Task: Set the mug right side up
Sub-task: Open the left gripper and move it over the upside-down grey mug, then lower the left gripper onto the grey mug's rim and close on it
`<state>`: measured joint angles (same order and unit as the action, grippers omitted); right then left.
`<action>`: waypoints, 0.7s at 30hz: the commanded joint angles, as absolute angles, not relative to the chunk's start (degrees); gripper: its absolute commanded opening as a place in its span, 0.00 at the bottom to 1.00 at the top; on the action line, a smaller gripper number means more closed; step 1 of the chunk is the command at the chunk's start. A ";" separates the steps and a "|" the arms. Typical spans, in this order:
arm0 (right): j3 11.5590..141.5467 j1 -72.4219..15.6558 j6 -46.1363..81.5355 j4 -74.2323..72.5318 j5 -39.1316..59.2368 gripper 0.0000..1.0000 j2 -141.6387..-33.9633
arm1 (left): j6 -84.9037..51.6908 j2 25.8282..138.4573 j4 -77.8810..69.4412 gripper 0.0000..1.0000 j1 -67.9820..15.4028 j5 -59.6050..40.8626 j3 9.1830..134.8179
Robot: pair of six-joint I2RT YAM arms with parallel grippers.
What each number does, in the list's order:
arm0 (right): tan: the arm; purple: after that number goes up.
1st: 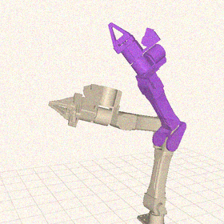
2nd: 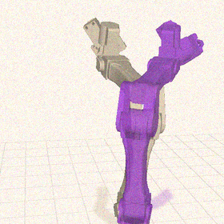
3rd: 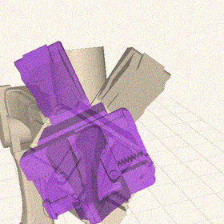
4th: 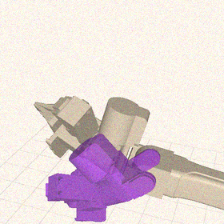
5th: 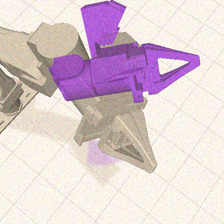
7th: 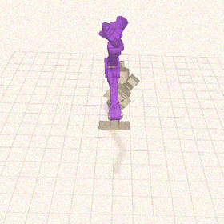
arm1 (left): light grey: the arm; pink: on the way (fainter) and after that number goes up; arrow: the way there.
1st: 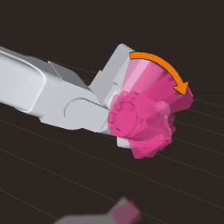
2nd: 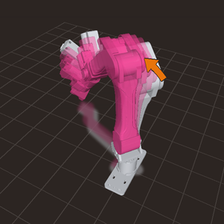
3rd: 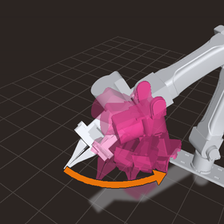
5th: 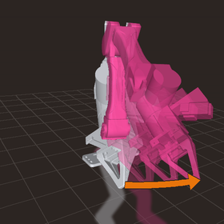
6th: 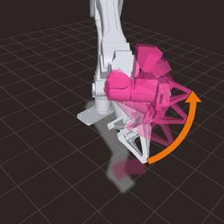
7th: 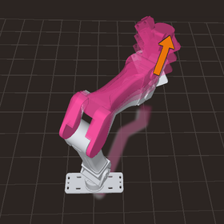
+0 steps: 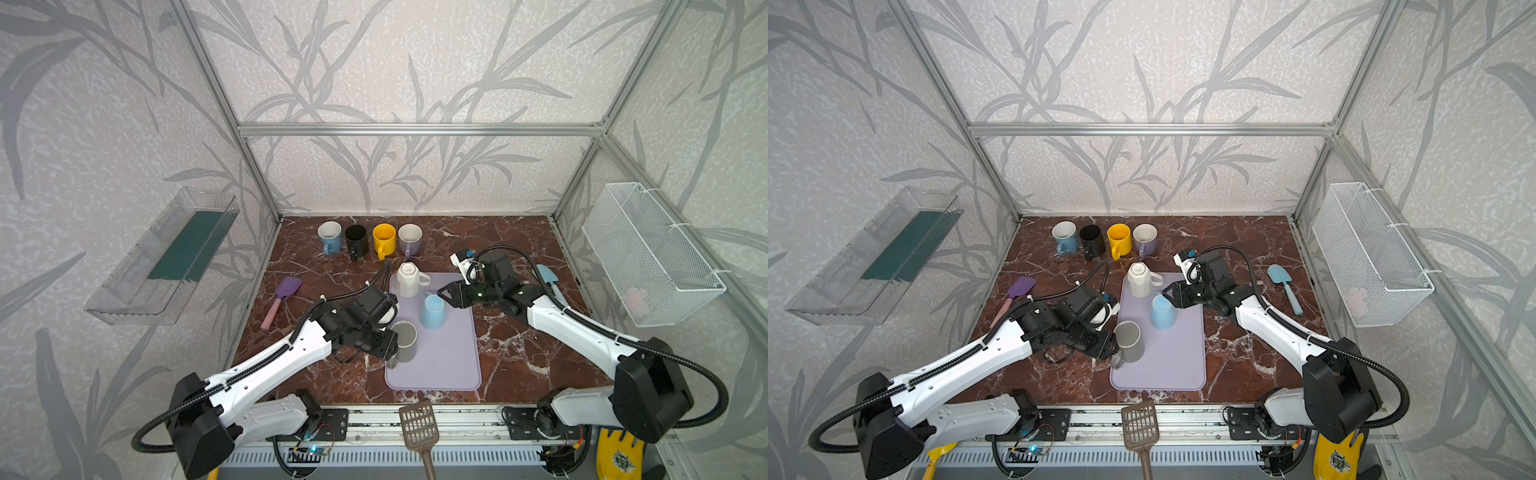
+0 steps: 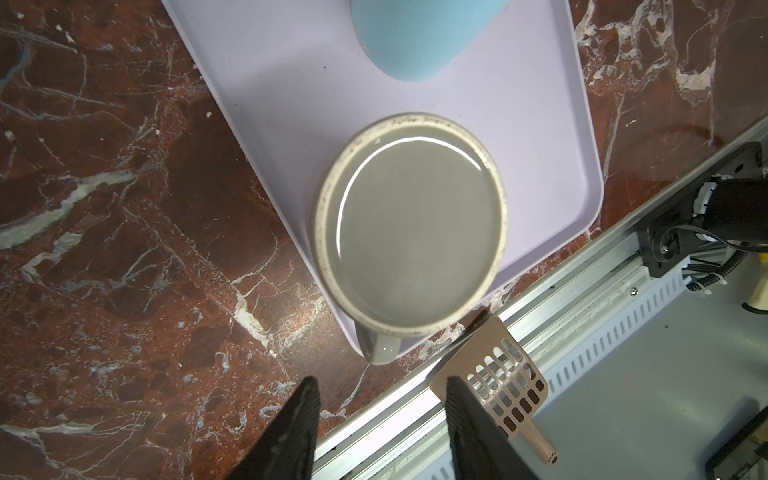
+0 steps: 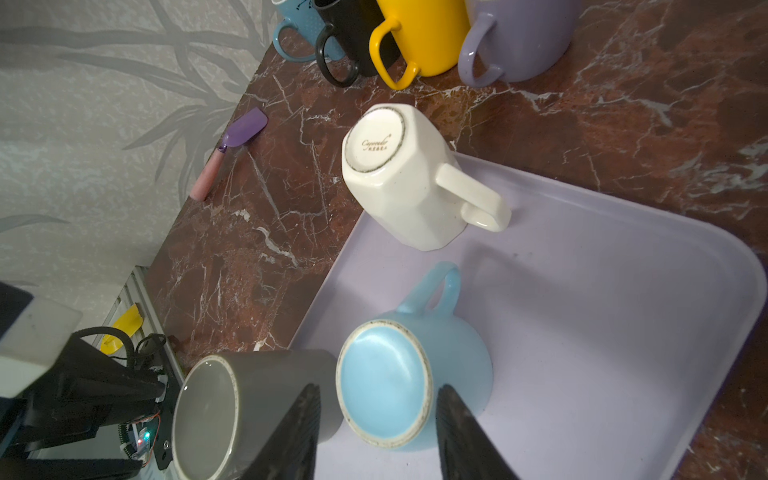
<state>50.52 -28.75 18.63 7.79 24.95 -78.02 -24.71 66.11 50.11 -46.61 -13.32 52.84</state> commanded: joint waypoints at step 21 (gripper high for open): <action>49.61 -28.47 19.17 8.88 23.83 0.47 -75.15 | -32.26 69.79 44.03 0.52 -53.65 -2.28 48.16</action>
<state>50.28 -28.75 18.83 8.27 24.16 -76.82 -30.89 68.58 44.75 -53.10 -3.99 48.69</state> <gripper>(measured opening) 0.466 0.516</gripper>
